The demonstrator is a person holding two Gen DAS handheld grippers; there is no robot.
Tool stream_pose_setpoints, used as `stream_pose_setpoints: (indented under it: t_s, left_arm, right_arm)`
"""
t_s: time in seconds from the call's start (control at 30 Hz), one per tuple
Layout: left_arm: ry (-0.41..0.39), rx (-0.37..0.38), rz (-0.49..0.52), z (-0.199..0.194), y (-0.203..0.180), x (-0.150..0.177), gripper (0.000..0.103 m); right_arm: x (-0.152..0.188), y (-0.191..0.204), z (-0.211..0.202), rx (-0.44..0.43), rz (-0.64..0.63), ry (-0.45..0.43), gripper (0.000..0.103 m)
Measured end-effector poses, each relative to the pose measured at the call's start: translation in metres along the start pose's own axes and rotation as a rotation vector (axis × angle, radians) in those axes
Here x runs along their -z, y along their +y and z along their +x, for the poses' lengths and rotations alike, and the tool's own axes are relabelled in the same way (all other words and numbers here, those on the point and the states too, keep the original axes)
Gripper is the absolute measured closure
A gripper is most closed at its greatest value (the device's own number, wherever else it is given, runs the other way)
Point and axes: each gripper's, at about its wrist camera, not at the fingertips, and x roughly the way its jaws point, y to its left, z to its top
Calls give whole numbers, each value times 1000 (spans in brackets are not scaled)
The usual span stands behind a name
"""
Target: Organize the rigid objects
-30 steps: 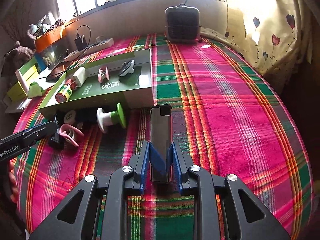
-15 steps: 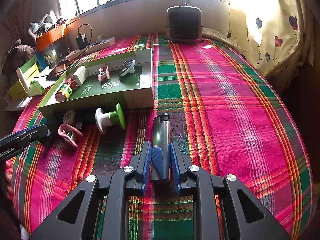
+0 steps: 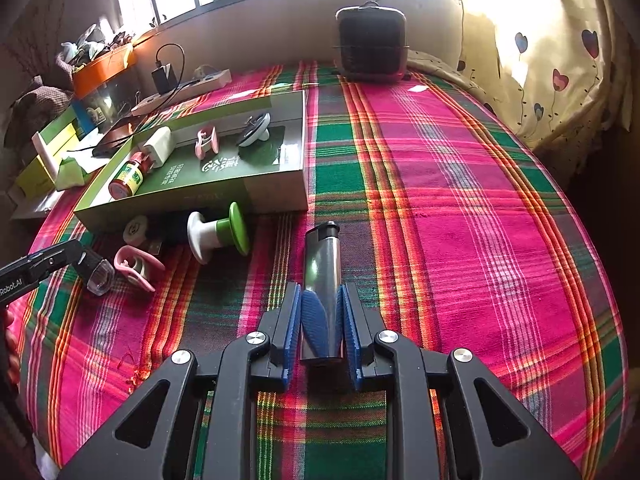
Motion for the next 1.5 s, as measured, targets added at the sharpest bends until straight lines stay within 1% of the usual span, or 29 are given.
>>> stream_pose_setpoints:
  t_s: [0.13,0.2,0.3,0.4,0.47,0.53,0.77,0.83,1.03,1.1,1.17,1.23,1.33,1.43,1.5]
  left_arm:
    - [14,33,-4,0,1,1,59]
    - [16,31,-8,-3,2,3,59]
    - [25,51,-17,-5,-1,8,59]
    - [30,69,10,-6,-8,13,59]
    - [27,81,27,-4,-12,14,58]
    - [32,84,23,-3,-13,12,56]
    - [51,150,52,-9,-27,19,56]
    - [64,175,73,-10,-34,23,56]
    - [74,219,133,-16,-49,32,56]
    - [51,204,148,-22,-48,32,56]
    - [12,156,179,-26,-48,29,56]
    - [0,115,203,-24,-47,23,56]
    - [18,105,218,-14,-44,16,56]
    - [25,102,266,-8,-48,14,56]
    - [33,115,292,-4,-51,14,56]
  right_arm:
    - [0,2,1,-8,-17,1,75]
    - [0,5,1,-15,-31,3,68]
    - [0,10,2,-16,-54,5,61]
    - [0,12,2,-19,-69,8,56]
    - [0,13,3,-13,-76,10,56]
    - [0,14,3,-1,-80,11,56]
    - [-1,13,3,1,-76,11,56]
    - [-1,13,3,0,-75,11,56]
    - [-1,15,4,10,-85,13,55]
    - [-1,14,4,10,-85,14,55]
    - [-1,15,4,11,-86,14,55]
    - [-1,15,4,15,-89,14,55]
    - [0,15,4,16,-88,14,55]
    - [0,15,4,19,-89,15,55]
    - [-1,15,5,21,-91,15,55]
